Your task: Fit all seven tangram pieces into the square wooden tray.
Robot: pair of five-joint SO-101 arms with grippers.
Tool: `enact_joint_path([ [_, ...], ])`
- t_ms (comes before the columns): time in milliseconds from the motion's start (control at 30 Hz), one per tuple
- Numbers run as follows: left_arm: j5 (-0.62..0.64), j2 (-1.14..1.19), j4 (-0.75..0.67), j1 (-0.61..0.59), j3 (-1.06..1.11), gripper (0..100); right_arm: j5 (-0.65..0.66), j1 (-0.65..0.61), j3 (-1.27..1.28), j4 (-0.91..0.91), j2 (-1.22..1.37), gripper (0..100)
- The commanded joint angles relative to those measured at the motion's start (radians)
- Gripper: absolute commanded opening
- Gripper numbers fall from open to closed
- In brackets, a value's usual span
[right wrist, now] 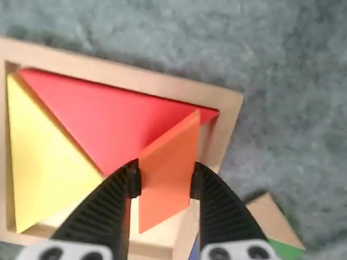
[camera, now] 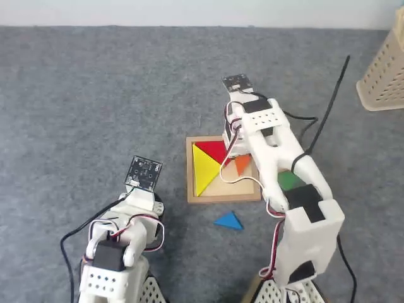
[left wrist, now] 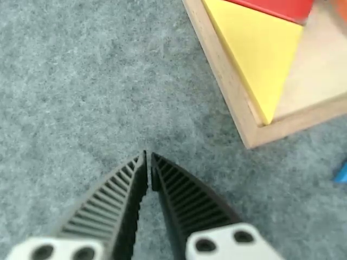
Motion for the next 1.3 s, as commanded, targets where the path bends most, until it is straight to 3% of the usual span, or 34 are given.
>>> enact_joint_path([
  [0, 0.006, -0.02, 0.006, -0.003, -0.018, 1, -0.006, 0.01, -0.008, -0.013, -0.041, 0.9],
  [167, 0.006, -0.02, 0.006, -0.003, -0.018, 1, 0.035, 0.008, -0.008, -0.028, -0.038, 14.0],
  [267, 0.006, -0.02, 0.006, -0.003, -0.018, 1, 0.038, 0.012, -0.006, -0.035, -0.035, 16.7],
  [733, 0.006, -0.02, 0.006, -0.003, -0.018, 1, 0.035, 0.042, -0.005, -0.036, -0.108, 14.0],
  [900, 0.006, -0.02, 0.006, -0.003, -0.018, 1, 0.037, 0.036, 0.063, -0.151, -0.168, 6.2],
  [1267, 0.006, -0.02, 0.006, -0.003, -0.018, 1, 0.038, 0.042, 0.097, -0.271, -0.143, 6.0],
])
